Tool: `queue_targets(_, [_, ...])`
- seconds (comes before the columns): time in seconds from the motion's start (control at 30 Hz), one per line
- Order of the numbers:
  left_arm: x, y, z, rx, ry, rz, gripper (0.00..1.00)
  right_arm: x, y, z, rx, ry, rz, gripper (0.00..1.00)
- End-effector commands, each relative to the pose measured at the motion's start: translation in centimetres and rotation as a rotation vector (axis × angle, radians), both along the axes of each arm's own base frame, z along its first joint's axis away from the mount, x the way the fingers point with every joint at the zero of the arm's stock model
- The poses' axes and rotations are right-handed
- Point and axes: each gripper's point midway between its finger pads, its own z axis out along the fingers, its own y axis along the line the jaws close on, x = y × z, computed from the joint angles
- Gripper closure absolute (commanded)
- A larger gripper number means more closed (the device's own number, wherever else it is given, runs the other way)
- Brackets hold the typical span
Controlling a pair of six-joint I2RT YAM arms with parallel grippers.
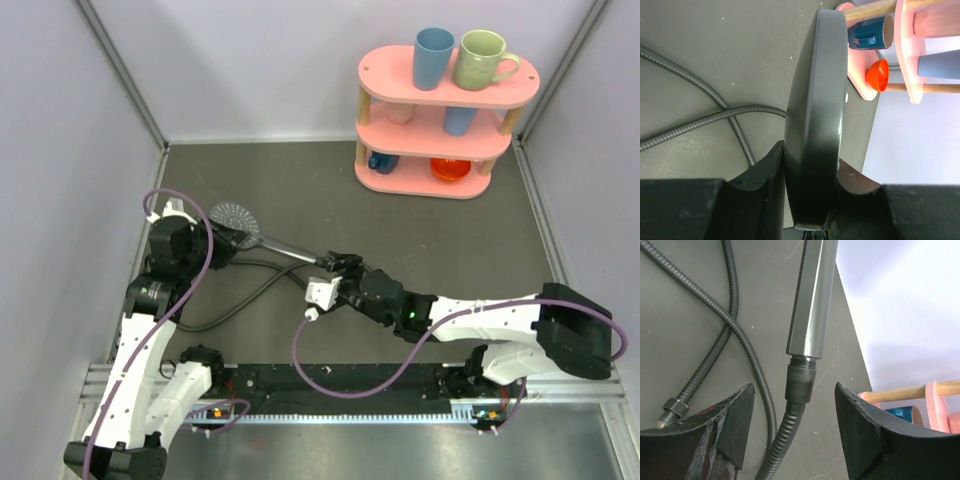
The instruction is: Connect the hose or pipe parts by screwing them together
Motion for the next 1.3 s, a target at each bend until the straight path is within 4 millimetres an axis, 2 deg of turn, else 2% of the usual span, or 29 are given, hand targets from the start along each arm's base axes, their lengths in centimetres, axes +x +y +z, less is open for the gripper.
queue_targets(0.0, [0.5,-0.7,2.7,-0.057,-0.077,-0.015,1.0,0.1,2.2,3.2,0.096,-0.044,0.007,0.4])
queue_targets(0.07, [0.4,-0.9,2.6,-0.062,-0.069,-0.025,1.0,0.3,2.6,3.1,0.088,-0.056,0.006,0.45])
queue_targets(0.17, [0.1,-1.2,2.4,-0.076,-0.062,-0.037,1.0,0.7,2.8,3.6,0.098,-0.079,-0.01,0.59])
queue_targets(0.2, [0.0,-1.3,2.4,-0.081,-0.061,-0.044,1.0,0.7,2.9,3.4,0.095,-0.079,-0.008,0.73])
queue_targets(0.27, [-0.1,-1.5,2.5,-0.087,-0.071,-0.06,1.0,0.8,3.2,3.8,0.105,-0.077,-0.003,0.85])
queue_targets(0.3, [-0.3,-2.0,2.6,-0.096,-0.081,-0.088,1.0,0.7,3.3,3.9,0.109,-0.07,0.004,0.95])
queue_targets(0.33, [-0.2,-2.3,3.3,-0.099,-0.119,-0.11,1.0,0.6,3.4,4.0,0.122,-0.049,0.008,0.99])
queue_targets(0.4, [-0.5,-3.2,3.6,-0.079,-0.192,-0.203,1.0,0.1,4.0,4.7,0.145,-0.012,0.056,1.0])
queue_targets(0.43, [-0.4,-3.5,2.9,-0.063,-0.218,-0.234,1.0,-0.2,3.9,4.9,0.175,0.053,0.089,1.0])
queue_targets(0.47, [-0.3,-3.8,4.4,-0.048,-0.329,-0.265,1.0,-0.4,4.0,5.4,0.2,0.09,0.122,1.0])
queue_targets(0.5, [-0.4,-4.0,4.6,-0.046,-0.372,-0.285,1.0,-0.7,3.9,5.6,0.241,0.162,0.143,1.0])
queue_targets(0.53, [-0.7,-4.6,3.8,-0.057,-0.398,-0.327,1.0,-1.9,4.1,6.2,0.262,0.213,0.227,1.0])
queue_targets(0.57, [-0.8,-4.8,5.4,-0.053,-0.499,-0.343,1.0,-1.1,3.5,6.4,0.278,0.246,0.227,1.0])
queue_targets(0.6, [-1.0,-5.0,6.0,-0.053,-0.555,-0.36,1.0,-1.3,3.4,6.7,0.304,0.301,0.246,1.0])
queue_targets(0.63, [-1.5,-5.5,5.2,-0.061,-0.571,-0.406,1.0,-2.3,3.7,6.8,0.306,0.346,0.318,1.0])
queue_targets(0.67, [-1.7,-5.7,6.3,-0.052,-0.653,-0.423,1.0,-1.5,2.9,7.2,0.32,0.373,0.318,1.0])
queue_targets(0.73, [-1.8,-6.1,5.5,-0.046,-0.673,-0.462,1.0,-2.7,2.8,7.5,0.335,0.469,0.414,1.0])
queue_targets(0.77, [-1.9,-6.3,5.4,-0.036,-0.698,-0.481,1.0,-2.8,2.8,7.5,0.338,0.505,0.437,1.0])
queue_targets(0.8, [-2.1,-6.5,6.0,-0.029,-0.748,-0.503,1.0,-2.1,2.1,7.4,0.354,0.563,0.43,1.0])
queue_targets(0.83, [-2.0,-6.7,5.4,-0.024,-0.758,-0.524,1.0,-3.0,2.2,7.8,0.35,0.614,0.506,1.0])
queue_targets(0.87, [-2.5,-7.1,5.3,-0.025,-0.775,-0.56,1.0,-2.9,2.1,7.4,0.348,0.671,0.517,1.0])
queue_targets(0.9, [-2.6,-7.2,5.6,-0.02,-0.809,-0.573,1.0,-2.3,1.4,7.6,0.371,0.726,0.514,1.0])
queue_targets(0.93, [-2.4,-7.3,5.0,-0.026,-0.795,-0.576,1.0,-3.2,1.2,7.7,0.371,0.767,0.571,1.0])
queue_targets(1.1, [-1.5,-6.7,3.5,0.051,-0.818,-0.538,1.0,-3.1,0.5,8.2,0.421,0.889,0.599,1.0])
queue_targets(1.17, [-1.1,-6.4,2.8,0.072,-0.795,-0.516,1.0,-3.1,0.4,7.9,0.415,0.911,0.585,0.95])
queue_targets(1.2, [-0.7,-6.1,2.8,0.078,-0.79,-0.489,1.0,-3.1,0.3,7.6,0.407,0.917,0.571,0.88])
queue_targets(1.23, [-0.5,-5.9,2.7,0.066,-0.769,-0.469,1.0,-2.6,0.2,7.3,0.412,0.911,0.532,0.74])
queue_targets(1.27, [-0.4,-5.7,2.6,0.056,-0.75,-0.454,1.0,-2.5,0.0,7.1,0.41,0.894,0.518,0.7])
